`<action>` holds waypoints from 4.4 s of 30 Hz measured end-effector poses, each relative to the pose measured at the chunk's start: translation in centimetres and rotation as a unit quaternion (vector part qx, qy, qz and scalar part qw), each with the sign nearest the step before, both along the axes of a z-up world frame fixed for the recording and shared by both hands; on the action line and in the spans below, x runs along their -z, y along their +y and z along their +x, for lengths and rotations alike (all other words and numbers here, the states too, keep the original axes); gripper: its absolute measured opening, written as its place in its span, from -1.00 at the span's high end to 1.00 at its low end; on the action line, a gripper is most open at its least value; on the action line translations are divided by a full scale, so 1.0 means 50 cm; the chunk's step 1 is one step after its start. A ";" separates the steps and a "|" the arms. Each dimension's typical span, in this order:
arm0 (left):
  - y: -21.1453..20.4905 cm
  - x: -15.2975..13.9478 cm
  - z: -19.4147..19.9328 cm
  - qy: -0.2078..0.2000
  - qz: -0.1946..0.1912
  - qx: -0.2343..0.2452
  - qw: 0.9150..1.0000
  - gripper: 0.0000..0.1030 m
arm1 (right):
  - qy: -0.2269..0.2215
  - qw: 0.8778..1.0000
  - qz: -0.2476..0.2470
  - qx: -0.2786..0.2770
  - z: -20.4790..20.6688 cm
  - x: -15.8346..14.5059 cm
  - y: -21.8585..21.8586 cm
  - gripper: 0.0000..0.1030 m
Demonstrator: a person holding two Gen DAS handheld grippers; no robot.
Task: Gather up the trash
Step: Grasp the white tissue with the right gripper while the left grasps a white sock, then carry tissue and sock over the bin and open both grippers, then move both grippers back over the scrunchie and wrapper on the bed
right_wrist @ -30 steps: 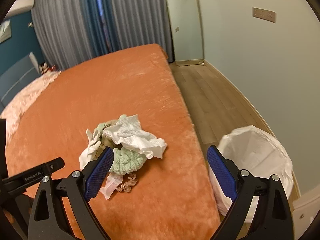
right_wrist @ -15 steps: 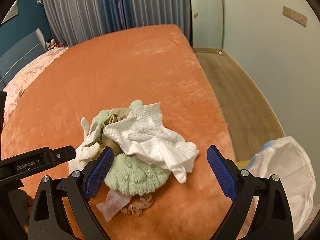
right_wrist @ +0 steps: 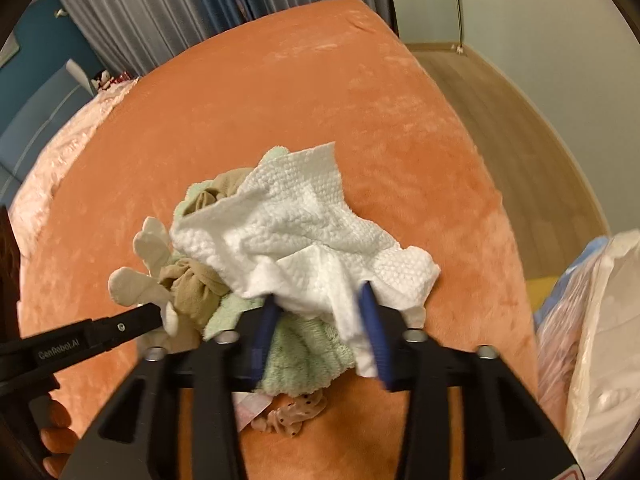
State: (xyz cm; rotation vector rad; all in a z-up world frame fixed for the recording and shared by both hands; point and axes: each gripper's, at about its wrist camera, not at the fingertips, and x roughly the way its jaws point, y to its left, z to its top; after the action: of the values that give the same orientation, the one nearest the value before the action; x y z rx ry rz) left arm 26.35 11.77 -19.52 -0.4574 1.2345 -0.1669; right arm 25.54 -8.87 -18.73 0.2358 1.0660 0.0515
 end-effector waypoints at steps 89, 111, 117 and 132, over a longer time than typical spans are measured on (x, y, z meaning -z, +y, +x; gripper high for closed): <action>-0.497 -0.369 -0.268 -0.189 0.038 0.148 0.970 -0.47 | -0.166 0.973 -0.021 0.156 -0.392 -0.331 -0.408 -0.02; -0.263 -0.318 -0.232 -0.170 0.064 0.068 0.981 -0.48 | -0.135 0.987 -0.030 0.080 -0.336 -0.293 -0.227 -0.04; -0.198 -0.256 -0.222 -0.149 0.100 0.060 0.982 -0.48 | -0.115 0.991 -0.025 0.065 -0.320 -0.255 -0.184 -0.04; -0.118 -0.028 -0.183 -0.048 0.144 0.075 0.986 -0.47 | -0.030 0.999 -0.010 0.039 -0.254 -0.087 -0.087 -0.04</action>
State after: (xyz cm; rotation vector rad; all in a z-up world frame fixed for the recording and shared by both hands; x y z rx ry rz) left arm 17.20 5.90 -18.13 -0.1038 1.1750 -0.1338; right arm 12.84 -13.24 -14.38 0.2559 0.9956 -0.0230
